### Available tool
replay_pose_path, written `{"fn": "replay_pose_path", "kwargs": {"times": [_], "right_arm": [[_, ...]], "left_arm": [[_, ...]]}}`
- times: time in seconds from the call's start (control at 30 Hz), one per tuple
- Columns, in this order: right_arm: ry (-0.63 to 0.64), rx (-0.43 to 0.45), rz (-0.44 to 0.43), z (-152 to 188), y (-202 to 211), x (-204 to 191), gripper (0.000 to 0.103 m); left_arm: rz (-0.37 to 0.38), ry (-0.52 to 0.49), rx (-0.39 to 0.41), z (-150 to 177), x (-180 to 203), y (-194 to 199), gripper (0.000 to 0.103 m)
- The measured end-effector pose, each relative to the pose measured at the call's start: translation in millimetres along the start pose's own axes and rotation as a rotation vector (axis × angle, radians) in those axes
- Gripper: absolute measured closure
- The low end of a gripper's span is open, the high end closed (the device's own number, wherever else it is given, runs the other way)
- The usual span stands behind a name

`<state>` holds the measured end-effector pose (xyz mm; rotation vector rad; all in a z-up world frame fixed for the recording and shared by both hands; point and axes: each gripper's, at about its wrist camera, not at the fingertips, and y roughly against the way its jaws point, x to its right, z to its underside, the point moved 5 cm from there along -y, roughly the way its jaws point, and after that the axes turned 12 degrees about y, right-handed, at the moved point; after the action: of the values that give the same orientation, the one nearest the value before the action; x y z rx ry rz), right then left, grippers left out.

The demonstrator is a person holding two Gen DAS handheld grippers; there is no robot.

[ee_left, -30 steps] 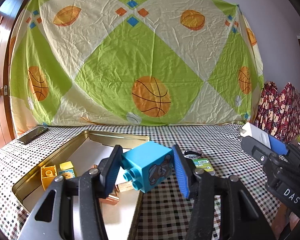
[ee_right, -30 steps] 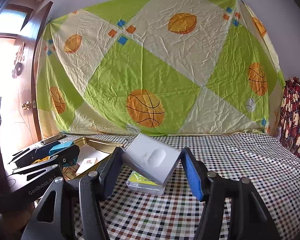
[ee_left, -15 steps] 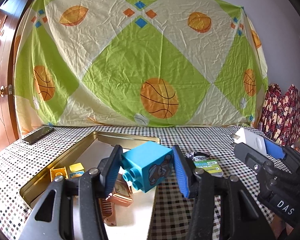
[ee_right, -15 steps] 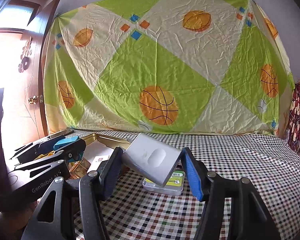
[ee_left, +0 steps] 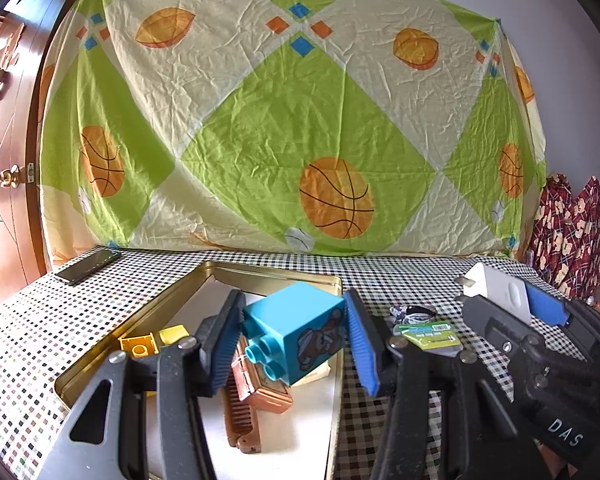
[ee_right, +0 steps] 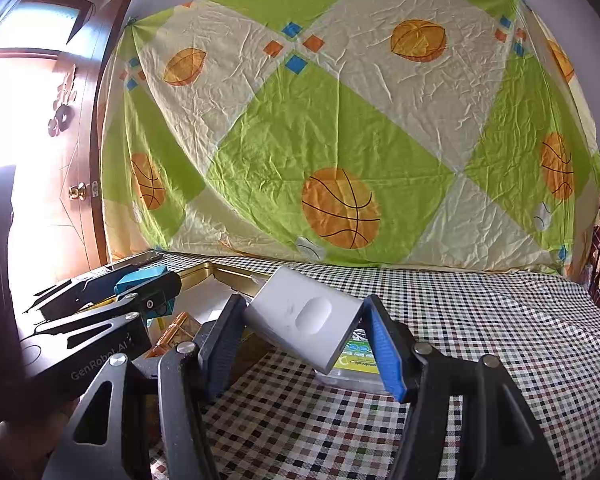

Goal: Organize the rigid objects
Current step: 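Lift and carry the blue block and white charger over the tin, then lower and release the blue block and white charger into the tin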

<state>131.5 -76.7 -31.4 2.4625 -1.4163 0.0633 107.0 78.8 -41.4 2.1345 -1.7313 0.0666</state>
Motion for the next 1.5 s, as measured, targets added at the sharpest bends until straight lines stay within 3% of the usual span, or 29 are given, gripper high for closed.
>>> {"fn": "replay_pose_path", "kwargs": {"times": [1.2,1.5], "right_arm": [[0.042,-0.03,-0.093,-8.8,-26.3,-45.2,0.041],[0.036,-0.092,-0.157,-11.0,-55.3,-55.7,0.041]], "left_arm": [[-0.107,0.039,-0.034,-8.7,-50.5,-6.4,0.053],[-0.148,0.049,-0.076,-10.6,-70.4,-14.8,0.053]]}}
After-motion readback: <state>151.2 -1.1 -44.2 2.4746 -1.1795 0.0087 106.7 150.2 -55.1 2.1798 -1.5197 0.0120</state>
